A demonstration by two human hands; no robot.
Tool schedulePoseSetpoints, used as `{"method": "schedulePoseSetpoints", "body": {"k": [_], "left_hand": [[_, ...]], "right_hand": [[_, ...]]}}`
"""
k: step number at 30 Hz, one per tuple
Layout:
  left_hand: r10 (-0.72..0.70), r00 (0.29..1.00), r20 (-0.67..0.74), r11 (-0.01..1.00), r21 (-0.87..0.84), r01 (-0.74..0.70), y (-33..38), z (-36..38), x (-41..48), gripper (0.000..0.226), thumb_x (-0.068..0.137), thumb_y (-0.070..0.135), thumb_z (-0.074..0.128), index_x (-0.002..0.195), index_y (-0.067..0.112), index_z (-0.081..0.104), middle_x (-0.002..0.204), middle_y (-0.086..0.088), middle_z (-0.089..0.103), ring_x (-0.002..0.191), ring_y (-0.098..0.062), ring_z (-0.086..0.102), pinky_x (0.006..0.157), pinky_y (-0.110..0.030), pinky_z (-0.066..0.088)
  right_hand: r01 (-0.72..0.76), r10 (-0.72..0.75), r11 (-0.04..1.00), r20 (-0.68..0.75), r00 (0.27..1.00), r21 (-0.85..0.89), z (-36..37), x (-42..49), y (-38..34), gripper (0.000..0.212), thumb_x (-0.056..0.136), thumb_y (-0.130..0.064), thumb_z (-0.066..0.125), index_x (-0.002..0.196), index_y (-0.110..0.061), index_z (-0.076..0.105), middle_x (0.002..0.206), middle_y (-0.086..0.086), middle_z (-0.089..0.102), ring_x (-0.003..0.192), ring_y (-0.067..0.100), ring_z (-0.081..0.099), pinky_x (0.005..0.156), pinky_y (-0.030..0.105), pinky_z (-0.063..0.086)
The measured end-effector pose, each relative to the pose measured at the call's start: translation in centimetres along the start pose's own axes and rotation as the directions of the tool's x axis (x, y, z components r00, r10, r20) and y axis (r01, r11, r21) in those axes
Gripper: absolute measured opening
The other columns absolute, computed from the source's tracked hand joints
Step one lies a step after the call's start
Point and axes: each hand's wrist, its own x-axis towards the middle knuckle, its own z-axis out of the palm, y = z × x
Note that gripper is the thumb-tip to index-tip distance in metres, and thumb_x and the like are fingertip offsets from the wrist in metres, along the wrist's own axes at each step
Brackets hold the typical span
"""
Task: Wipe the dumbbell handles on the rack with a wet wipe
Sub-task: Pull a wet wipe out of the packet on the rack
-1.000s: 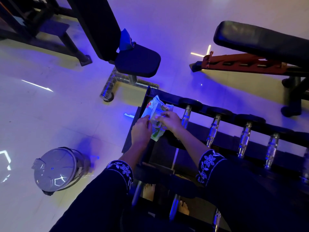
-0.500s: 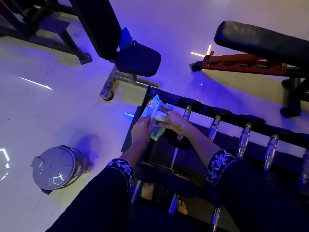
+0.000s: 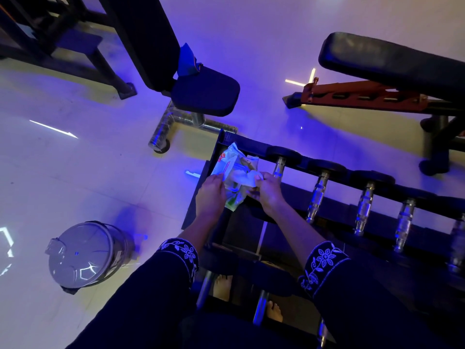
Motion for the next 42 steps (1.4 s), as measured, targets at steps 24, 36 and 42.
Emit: {"method": "schedulePoseSetpoints", "body": {"k": [24,36,42], "left_hand": [[0.021,0.998,0.055,0.997,0.079,-0.025,0.1,-0.1,0.1,0.038,0.091,0.004,0.051,0.127,0.003,0.061,0.133,-0.010,0.061,0.110,-0.034,0.061,0.082,-0.045,0.053],[0.020,0.999,0.040,0.998,0.065,-0.022,0.3,-0.3,0.0,0.032,0.089,0.002,0.051,0.118,-0.001,0.065,0.128,-0.011,0.063,0.102,-0.037,0.064,0.077,-0.043,0.052],[-0.017,0.997,0.072,0.997,0.075,0.012,0.7,-0.3,-0.1,0.035,0.092,0.005,0.051,0.124,0.002,0.062,0.131,-0.010,0.061,0.108,-0.036,0.062,0.079,-0.046,0.052]], "right_hand": [[0.466,-0.428,0.630,0.222,0.876,-0.622,-2.2,-3.5,-0.6,0.016,0.071,-0.003,0.057,0.062,0.010,0.053,0.070,0.004,0.050,0.062,0.012,0.044,0.055,0.022,0.029],[0.651,-0.573,0.630,0.312,0.758,-0.423,-5.4,-7.8,-0.2,0.012,0.057,-0.003,0.054,0.048,0.005,0.051,0.102,-0.004,0.062,0.099,0.000,0.048,0.082,0.021,0.038],[0.326,-0.328,0.945,0.062,0.943,0.037,-7.1,-8.2,-0.5,0.014,0.056,-0.002,0.050,0.060,0.005,0.062,0.076,0.029,0.068,0.078,0.032,0.063,0.068,0.035,0.044]]}}
